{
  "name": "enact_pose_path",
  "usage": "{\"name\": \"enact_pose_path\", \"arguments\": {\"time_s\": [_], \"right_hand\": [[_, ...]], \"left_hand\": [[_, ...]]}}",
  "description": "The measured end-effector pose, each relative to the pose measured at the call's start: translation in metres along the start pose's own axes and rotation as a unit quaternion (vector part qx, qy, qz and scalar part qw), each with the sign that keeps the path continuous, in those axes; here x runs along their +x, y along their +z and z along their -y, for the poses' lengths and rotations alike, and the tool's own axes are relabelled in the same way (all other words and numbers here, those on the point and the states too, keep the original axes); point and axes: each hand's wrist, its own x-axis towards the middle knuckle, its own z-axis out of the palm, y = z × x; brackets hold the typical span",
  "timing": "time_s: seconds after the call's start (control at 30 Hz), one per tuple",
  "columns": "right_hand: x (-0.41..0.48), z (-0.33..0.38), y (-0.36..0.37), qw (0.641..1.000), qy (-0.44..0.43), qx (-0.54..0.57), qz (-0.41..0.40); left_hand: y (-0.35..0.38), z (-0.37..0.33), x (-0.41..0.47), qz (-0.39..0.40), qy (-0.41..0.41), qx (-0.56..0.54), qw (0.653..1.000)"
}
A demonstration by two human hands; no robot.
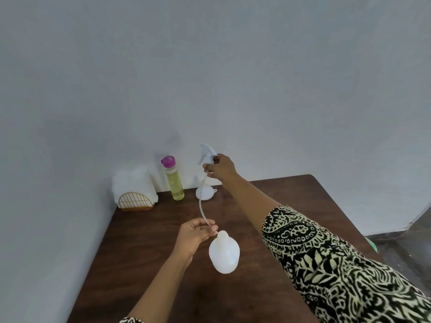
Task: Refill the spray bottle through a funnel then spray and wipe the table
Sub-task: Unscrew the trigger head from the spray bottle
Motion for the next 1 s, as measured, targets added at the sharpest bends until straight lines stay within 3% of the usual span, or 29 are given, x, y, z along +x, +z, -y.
{"name": "enact_pose_path", "arguments": {"time_s": [0.23,0.47,0.8,1.0], "right_hand": [[0.008,0.031,0.004,1.000,-0.011,0.022,0.010],[0.007,0.047,-0.030,0.986,0.032,0.165,0.003],[-0.026,-0.033,-0.133,0.965,0.112,0.235,-0.039],[-0.056,-0.120,-0.192,0.946,0.245,0.205,-0.058]], "left_hand": [[-0.004,-0.015,-0.005,-0.030,0.065,-0.003,0.997],[-0.004,-0.042,-0.012,-0.056,0.083,-0.022,0.995],[0.075,-0.012,-0.049,0.019,-0.036,-0.126,0.991],[0.146,0.057,-0.067,0.005,-0.168,-0.151,0.974]]}}
